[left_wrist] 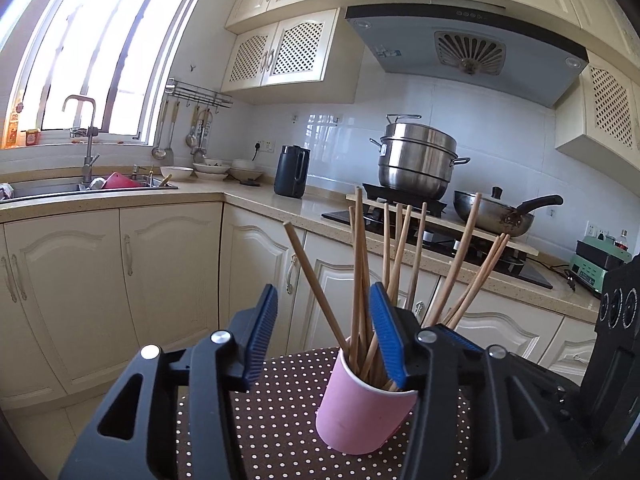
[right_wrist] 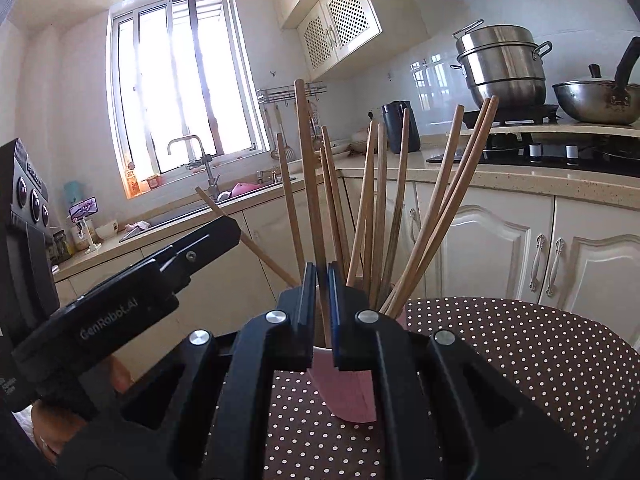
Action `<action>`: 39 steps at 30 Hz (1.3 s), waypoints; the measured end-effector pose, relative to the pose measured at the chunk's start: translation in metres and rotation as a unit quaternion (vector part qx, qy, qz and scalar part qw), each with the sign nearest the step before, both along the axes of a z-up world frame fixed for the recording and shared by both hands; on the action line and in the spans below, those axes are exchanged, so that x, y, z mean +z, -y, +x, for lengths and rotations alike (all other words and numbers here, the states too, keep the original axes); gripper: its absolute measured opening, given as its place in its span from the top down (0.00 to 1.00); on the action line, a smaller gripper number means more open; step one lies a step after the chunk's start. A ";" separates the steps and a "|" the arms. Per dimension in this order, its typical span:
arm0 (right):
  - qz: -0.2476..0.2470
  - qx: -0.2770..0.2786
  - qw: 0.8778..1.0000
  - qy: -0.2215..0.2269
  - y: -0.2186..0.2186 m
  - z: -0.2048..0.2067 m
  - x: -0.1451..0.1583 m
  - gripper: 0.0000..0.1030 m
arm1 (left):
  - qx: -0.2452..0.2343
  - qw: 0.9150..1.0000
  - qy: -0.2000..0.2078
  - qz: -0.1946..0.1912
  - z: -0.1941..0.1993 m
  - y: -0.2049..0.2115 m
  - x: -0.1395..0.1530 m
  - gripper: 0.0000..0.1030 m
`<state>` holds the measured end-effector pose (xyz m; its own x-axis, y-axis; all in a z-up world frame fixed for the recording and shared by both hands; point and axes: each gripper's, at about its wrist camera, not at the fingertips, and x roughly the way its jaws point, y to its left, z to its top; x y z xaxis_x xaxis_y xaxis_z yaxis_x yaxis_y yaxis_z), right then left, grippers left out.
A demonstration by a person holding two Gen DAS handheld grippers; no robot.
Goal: Organize utensils
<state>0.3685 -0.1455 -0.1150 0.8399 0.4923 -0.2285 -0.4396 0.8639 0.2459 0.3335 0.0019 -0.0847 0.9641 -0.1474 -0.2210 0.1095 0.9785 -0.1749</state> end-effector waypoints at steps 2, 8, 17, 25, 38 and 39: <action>-0.003 -0.004 1.000 0.000 -0.001 -0.004 0.003 0.93 | 0.004 1.000 0.001 -0.003 -0.004 -0.004 0.004 0.48; 0.003 -0.015 1.000 0.004 -0.001 -0.021 0.018 0.87 | 0.015 1.000 0.004 -0.007 -0.024 -0.016 0.015 0.43; 0.019 -0.024 0.999 0.035 0.002 -0.072 0.055 0.52 | 0.031 0.999 -0.014 0.006 -0.070 -0.031 0.038 0.42; -0.027 -0.061 0.997 0.042 0.001 -0.141 0.082 0.50 | 0.039 0.999 -0.017 0.024 -0.138 -0.034 0.062 0.39; -0.086 -0.111 0.988 0.071 -0.014 -0.266 0.108 0.27 | 0.023 0.998 0.024 0.043 -0.268 -0.032 0.090 0.28; -0.089 -0.117 0.986 0.077 -0.016 -0.274 0.109 0.26 | 0.026 0.998 0.027 0.046 -0.276 -0.033 0.091 0.28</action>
